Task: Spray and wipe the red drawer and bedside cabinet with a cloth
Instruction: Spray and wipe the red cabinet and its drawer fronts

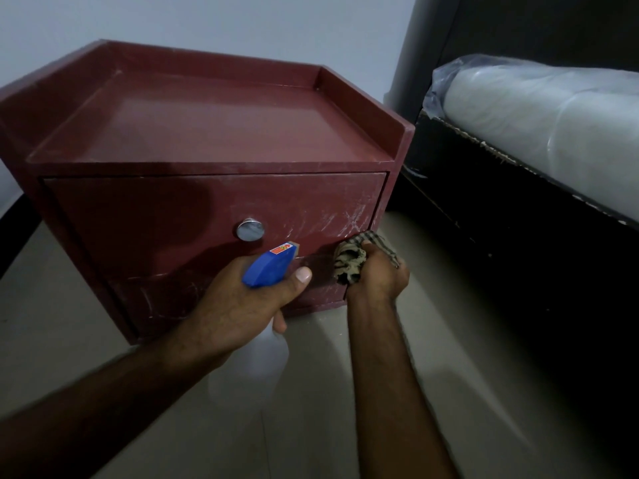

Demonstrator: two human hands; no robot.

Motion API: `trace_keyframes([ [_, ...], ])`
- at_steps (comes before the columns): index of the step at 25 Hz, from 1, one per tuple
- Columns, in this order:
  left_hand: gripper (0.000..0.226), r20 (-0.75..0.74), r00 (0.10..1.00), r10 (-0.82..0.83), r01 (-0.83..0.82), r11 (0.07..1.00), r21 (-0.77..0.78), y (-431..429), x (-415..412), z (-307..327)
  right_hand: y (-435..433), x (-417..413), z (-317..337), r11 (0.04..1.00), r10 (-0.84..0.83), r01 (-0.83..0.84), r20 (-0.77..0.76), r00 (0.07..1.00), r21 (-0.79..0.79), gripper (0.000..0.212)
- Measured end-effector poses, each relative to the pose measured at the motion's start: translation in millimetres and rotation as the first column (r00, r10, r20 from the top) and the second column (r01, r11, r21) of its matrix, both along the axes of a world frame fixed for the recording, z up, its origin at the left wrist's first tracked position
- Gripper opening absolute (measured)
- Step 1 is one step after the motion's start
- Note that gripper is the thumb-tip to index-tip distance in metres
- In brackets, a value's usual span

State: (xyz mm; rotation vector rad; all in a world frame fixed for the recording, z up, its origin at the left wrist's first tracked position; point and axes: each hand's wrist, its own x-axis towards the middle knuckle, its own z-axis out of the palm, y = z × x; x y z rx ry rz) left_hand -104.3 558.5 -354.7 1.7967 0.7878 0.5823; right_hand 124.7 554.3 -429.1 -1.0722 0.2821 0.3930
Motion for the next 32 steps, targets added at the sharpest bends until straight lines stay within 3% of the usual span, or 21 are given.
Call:
trace_keyframes([
  [2, 0.038, 0.006, 1.000, 0.004, -0.004, 1.000, -0.004, 1, -1, 1, 1, 4, 8, 0.999, -0.022, 0.020, 0.053, 0.998, 0.047, 0.070],
  [6, 0.061, -0.005, 1.000, -0.003, 0.003, 0.999, 0.042, 2, 1, 1, -4, 2, 4, 0.999, 0.011, -0.009, 0.039, 0.999, -0.035, 0.068],
  [9, 0.059, -0.002, 1.000, 0.004, -0.004, 0.999, 0.041, 2, 1, 2, -5, -1, 5, 0.997, 0.036, -0.037, -0.017, 0.999, -0.064, 0.067],
  [12, 0.044, 0.020, 1.000, 0.000, -0.001, 1.000, 0.024, -2, 1, 1, -2, -3, 21, 1.000, 0.011, -0.011, 0.013, 1.000, -0.005, 0.068],
  [15, 0.062, 0.016, 1.000, -0.006, 0.006, 1.000, 0.018, -2, 2, -1, 0, 3, 34, 0.994, -0.041, 0.031, 0.094, 0.995, 0.103, 0.074],
  [17, 0.055, 0.017, 1.000, -0.008, 0.007, 1.000, 0.017, -1, 2, 0, -2, 3, 35, 0.992, -0.041, 0.030, 0.095, 0.995, 0.120, 0.074],
  [20, 0.035, 0.029, 0.999, -0.015, 0.014, 1.000, 0.015, -3, 2, 4, -7, -2, 26, 1.000, -0.008, 0.008, 0.027, 1.000, 0.006, 0.066],
  [23, 0.039, 0.020, 1.000, -0.012, 0.012, 1.000, 0.014, -3, 3, 4, -6, -4, 28, 0.998, 0.032, -0.032, 0.011, 0.999, -0.046, 0.060],
  [26, 0.029, 0.024, 1.000, 0.004, -0.004, 1.000, 0.025, -3, 2, 7, -1, 0, 46, 1.000, -0.004, 0.003, 0.059, 0.998, 0.024, 0.054],
  [29, 0.030, 0.040, 0.999, 0.006, -0.007, 1.000, 0.026, -2, 2, 7, 0, 3, 59, 0.990, -0.033, 0.019, 0.096, 0.995, 0.139, 0.069],
  [32, 0.037, 0.041, 0.999, 0.001, -0.002, 1.000, 0.031, -5, 3, 10, -6, 1, 51, 0.994, -0.013, 0.004, 0.082, 0.997, 0.106, 0.069],
])
